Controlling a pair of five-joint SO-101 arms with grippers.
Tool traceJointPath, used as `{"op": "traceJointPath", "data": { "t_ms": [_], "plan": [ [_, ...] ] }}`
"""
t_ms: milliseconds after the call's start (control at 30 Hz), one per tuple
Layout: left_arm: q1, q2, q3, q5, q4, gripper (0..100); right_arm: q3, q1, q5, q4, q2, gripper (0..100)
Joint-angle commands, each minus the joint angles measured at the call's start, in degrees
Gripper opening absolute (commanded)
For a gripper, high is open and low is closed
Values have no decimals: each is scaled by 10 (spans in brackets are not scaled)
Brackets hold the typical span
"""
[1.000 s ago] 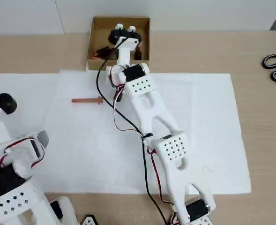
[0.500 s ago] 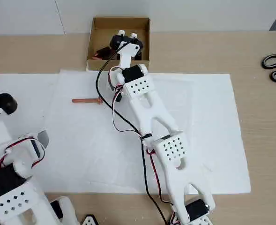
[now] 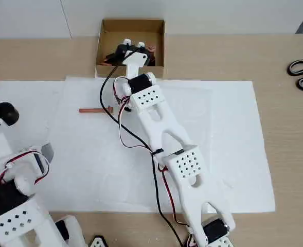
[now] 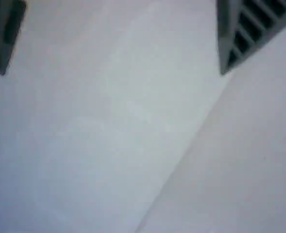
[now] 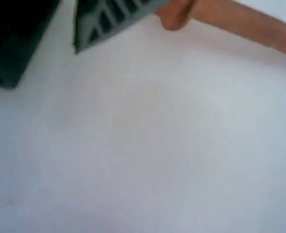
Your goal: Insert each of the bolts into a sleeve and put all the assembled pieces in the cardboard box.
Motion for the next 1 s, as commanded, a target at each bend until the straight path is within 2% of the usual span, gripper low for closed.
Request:
{"op": "traceJointPath", "data": {
  "t_ms": [0, 100, 300, 467, 733, 800, 867, 967],
  "plan": [
    [-1, -7, -3, -4, 3, 265, -5, -2, -5, 2, 9, 151],
    [-1, -7, -3, -4, 3, 265, -7, -1, -5, 1, 36, 137],
    [-1, -7, -3, -4, 3, 265, -10, 1, -5, 0, 51, 11],
    [-1, -7, -3, -4, 3, 265, -61, 3, -4, 21, 51, 4],
    [1, -7, -3, -4, 3, 265, -287, 10, -1, 182, 51, 6],
    [1, -7, -3, -4, 3, 265, -299, 18, 4, 201, 51, 7],
    [1, -7, -3, -4, 3, 265, -297, 34, 42, 207, 44, 7],
    [1, -7, -3, -4, 3, 265, -298, 72, 153, 213, 8, 7]
  ]
}}
